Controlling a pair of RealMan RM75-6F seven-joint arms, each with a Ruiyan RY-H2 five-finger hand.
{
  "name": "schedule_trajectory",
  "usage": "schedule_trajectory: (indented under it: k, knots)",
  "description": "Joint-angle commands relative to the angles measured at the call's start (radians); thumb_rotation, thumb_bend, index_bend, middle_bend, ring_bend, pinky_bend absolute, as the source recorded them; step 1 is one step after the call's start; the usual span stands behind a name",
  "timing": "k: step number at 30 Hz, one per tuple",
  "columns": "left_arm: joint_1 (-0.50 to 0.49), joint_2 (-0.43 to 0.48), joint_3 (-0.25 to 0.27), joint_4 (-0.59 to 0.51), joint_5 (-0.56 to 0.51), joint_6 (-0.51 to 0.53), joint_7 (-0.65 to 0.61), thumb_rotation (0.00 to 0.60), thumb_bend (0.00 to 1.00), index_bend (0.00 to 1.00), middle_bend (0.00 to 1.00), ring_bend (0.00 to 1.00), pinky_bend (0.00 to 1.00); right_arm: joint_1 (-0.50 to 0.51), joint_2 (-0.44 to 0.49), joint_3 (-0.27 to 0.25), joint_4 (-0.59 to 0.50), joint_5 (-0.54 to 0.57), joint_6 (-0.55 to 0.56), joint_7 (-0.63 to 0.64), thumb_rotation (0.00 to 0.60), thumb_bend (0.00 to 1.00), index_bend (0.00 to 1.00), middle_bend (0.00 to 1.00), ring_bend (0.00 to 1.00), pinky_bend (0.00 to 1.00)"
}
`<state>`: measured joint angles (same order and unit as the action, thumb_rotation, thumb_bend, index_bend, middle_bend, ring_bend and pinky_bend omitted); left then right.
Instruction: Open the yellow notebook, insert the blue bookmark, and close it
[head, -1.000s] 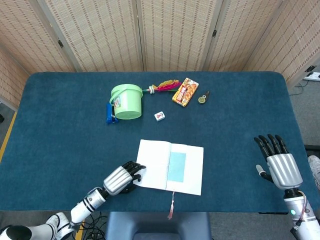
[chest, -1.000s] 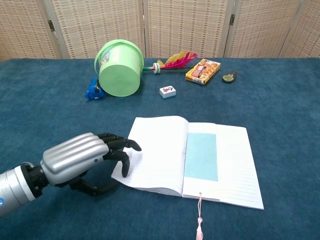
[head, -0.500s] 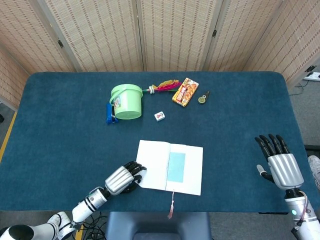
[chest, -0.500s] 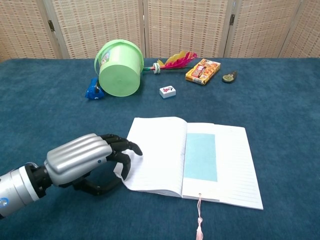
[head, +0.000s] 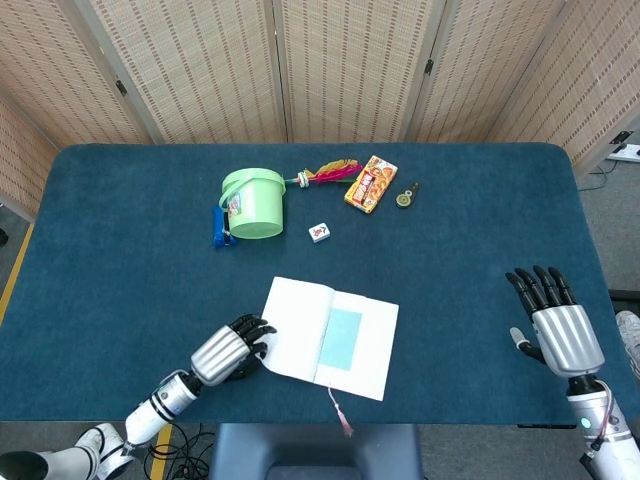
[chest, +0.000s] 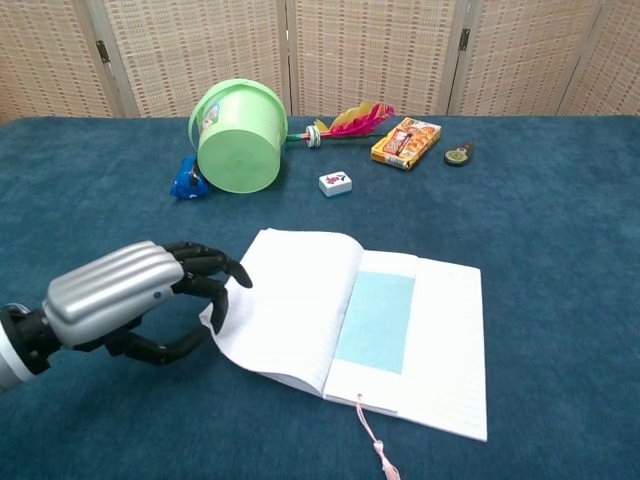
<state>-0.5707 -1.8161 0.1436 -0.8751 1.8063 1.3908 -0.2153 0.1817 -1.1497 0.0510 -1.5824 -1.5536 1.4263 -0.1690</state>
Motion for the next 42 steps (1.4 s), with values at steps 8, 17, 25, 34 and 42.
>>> schedule_trajectory:
  k: [8,17,25,34,42]
  knots:
    - [0.003,0.100,-0.001,-0.137,0.059,0.100,0.069,0.600,0.55,0.63,0.27,0.22,0.22,-0.003,0.001,0.001,-0.013,-0.014,0.016,-0.009,0.600,0.23,0.09,0.09,0.00,0.00]
    - [-0.087,0.121,-0.015,-0.298,0.152,0.037,0.211,0.600,0.55,0.63,0.27,0.22,0.22,-0.023,0.006,-0.002,-0.013,-0.017,0.043,-0.002,0.600,0.23,0.09,0.09,0.00,0.00]
    - [-0.175,0.096,-0.054,-0.387,0.183,-0.068,0.294,0.600,0.55,0.63,0.27,0.22,0.22,-0.040,0.008,-0.004,-0.001,-0.016,0.063,0.014,0.600,0.23,0.09,0.09,0.00,0.00]
    - [-0.252,0.079,-0.104,-0.476,0.160,-0.208,0.400,0.600,0.55,0.55,0.27,0.22,0.22,-0.048,0.004,-0.004,0.016,-0.015,0.069,0.035,0.600,0.23,0.09,0.09,0.00,0.00]
    - [-0.267,0.035,-0.157,-0.546,0.052,-0.346,0.561,0.600,0.38,0.21,0.11,0.17,0.22,-0.053,0.007,-0.002,0.023,-0.014,0.073,0.047,0.600,0.23,0.09,0.09,0.00,0.00]
